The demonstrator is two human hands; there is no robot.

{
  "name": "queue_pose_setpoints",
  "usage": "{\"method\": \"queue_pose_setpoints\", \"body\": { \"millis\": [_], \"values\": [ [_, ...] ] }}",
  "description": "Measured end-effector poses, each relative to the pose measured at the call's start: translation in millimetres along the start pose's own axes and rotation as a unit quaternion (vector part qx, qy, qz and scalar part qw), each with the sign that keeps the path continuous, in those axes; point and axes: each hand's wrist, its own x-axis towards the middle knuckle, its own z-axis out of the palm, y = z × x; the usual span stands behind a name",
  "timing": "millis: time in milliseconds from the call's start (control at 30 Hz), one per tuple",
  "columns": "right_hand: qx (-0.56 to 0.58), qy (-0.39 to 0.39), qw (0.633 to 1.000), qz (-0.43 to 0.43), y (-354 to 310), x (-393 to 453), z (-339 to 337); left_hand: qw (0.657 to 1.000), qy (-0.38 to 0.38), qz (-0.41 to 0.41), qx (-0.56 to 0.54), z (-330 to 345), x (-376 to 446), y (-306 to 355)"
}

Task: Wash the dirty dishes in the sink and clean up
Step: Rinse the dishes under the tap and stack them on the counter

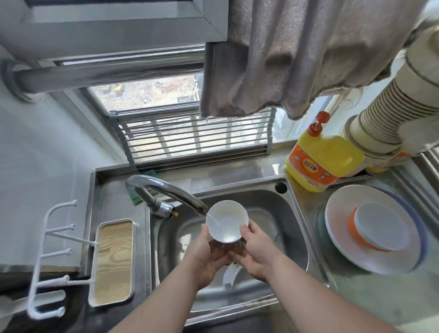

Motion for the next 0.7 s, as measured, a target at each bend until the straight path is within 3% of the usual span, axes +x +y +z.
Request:
{"method": "queue_pose_setpoints", "body": {
  "millis": [167,433,700],
  "values": [
    [-0.027,-0.039,0.998,0.032,22,-4,11,0.999,0.042,0.008,-0.025,-25,-3,1],
    [-0.056,-0.012,0.998,0.013,-13,0,-11,1.0,-0.026,-0.01,0.004,-10,-3,8],
    [-0.054,-0.034,0.997,0.043,9,-8,-8,1.0,-0.014,-0.021,-0.004,-26,-3,10]
  ]
}}
